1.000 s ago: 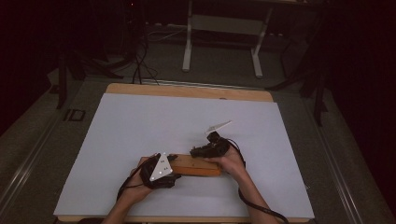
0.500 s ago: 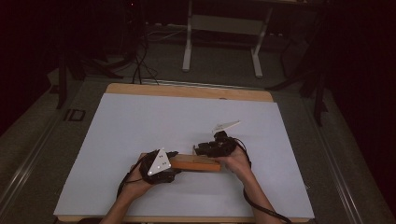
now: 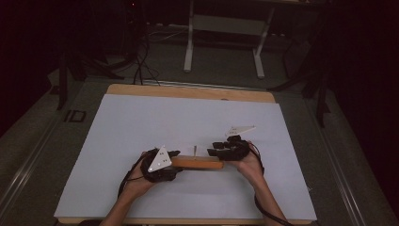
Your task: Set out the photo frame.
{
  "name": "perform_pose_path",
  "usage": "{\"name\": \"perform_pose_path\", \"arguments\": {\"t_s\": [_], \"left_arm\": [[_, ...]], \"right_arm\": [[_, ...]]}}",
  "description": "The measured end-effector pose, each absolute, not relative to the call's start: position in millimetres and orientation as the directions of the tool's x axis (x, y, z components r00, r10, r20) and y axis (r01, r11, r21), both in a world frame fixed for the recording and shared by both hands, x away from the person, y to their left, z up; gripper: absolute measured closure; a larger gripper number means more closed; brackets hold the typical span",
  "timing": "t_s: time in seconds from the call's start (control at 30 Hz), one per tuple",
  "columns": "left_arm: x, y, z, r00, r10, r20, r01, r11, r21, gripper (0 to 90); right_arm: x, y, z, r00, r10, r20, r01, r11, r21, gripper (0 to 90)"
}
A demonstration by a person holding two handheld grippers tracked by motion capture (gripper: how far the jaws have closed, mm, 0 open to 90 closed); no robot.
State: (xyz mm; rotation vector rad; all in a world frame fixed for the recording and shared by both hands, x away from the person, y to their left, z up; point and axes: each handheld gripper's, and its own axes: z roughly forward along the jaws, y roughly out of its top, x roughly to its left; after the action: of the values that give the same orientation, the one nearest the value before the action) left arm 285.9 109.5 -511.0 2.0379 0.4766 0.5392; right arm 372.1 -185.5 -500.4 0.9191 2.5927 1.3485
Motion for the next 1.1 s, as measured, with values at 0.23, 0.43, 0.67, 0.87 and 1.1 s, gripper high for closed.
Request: {"name": "perform_pose_path", "arguments": {"t_s": [0.23,0.43,0.67,0.87,1.1], "left_arm": [[288,110,-511,0.830,0.532,0.168,0.126,-0.471,0.873,47.1],[289,109,-511,0.827,0.537,0.167,0.127,-0.467,0.875,47.2],[292,109,-511,0.815,0.558,0.156,0.131,-0.439,0.889,47.6],[295,110,-511,0.813,0.566,0.136,0.141,-0.419,0.897,47.9],[297,111,-511,0.817,0.563,0.125,0.147,-0.413,0.899,47.9]], "right_arm": [[366,-197,-500,-0.808,0.566,0.162,0.455,0.425,0.783,55.7],[360,-208,-503,-0.806,0.576,0.134,0.442,0.435,0.784,56.8],[354,-223,-509,-0.796,0.589,0.140,0.462,0.440,0.770,57.0],[348,-228,-511,-0.820,0.558,0.125,0.441,0.479,0.759,58.4],[346,-227,-517,-0.861,0.495,0.118,0.403,0.523,0.751,56.7]]}}
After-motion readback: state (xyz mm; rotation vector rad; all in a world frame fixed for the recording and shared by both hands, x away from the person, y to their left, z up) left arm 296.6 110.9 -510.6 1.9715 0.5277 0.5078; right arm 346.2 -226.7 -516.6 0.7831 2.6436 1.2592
